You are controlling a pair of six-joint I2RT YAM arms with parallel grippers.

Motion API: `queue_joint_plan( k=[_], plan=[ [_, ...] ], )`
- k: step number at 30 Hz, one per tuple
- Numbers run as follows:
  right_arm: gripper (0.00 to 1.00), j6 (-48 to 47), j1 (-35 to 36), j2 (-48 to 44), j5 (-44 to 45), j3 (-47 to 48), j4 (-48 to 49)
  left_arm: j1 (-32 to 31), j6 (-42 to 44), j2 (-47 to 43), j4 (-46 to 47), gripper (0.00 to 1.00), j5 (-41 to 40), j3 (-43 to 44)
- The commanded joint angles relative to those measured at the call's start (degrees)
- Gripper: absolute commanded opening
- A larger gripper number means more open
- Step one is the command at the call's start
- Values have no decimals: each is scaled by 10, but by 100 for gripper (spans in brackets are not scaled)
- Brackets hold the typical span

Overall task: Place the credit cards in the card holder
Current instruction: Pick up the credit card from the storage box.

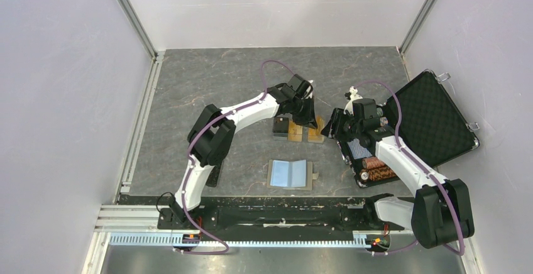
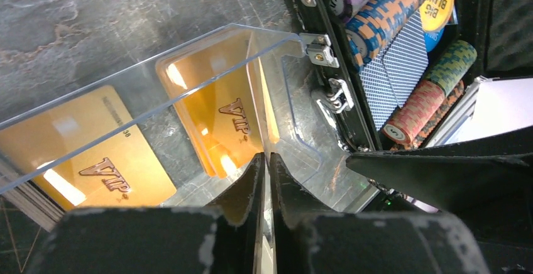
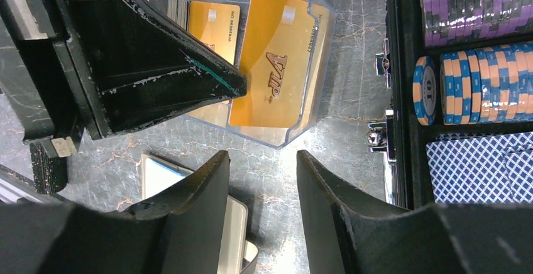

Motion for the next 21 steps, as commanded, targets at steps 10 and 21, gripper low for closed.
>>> queue_joint_plan(
  k=[10,21],
  plan=[
    [47,-15,-8,-17,0,27,-4,-9,-19,33,10,22,11,30],
    [53,-22,-12,-39,-7,55,-24,-5,-12,-90,25,2,-57,-10]
  ],
)
